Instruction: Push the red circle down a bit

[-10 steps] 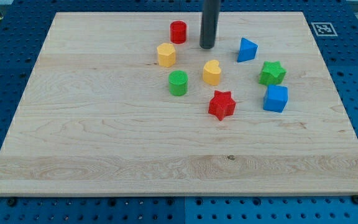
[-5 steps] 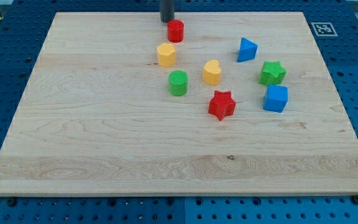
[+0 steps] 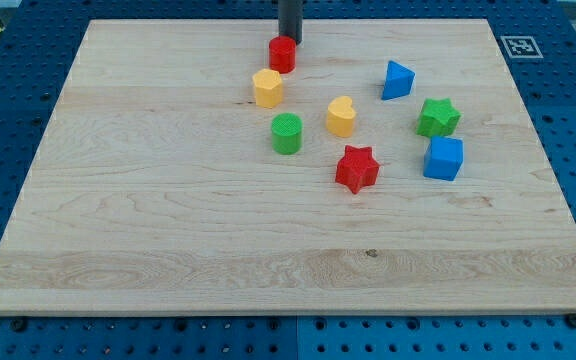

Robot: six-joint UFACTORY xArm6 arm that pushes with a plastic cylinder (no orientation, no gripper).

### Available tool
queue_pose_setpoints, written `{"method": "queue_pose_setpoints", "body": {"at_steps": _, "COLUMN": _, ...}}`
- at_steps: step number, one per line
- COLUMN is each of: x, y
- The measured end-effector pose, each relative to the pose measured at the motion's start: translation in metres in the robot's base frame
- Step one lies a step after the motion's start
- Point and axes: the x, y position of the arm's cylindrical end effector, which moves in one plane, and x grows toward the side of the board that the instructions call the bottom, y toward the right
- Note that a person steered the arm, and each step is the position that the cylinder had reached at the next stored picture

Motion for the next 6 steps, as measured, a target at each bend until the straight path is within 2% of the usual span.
{"method": "queue_pose_setpoints", "body": {"at_steps": 2, "x": 0.001, "y": -0.024}}
{"method": "queue_pose_setpoints", "body": {"at_steps": 6, "x": 0.067, "y": -0.033}}
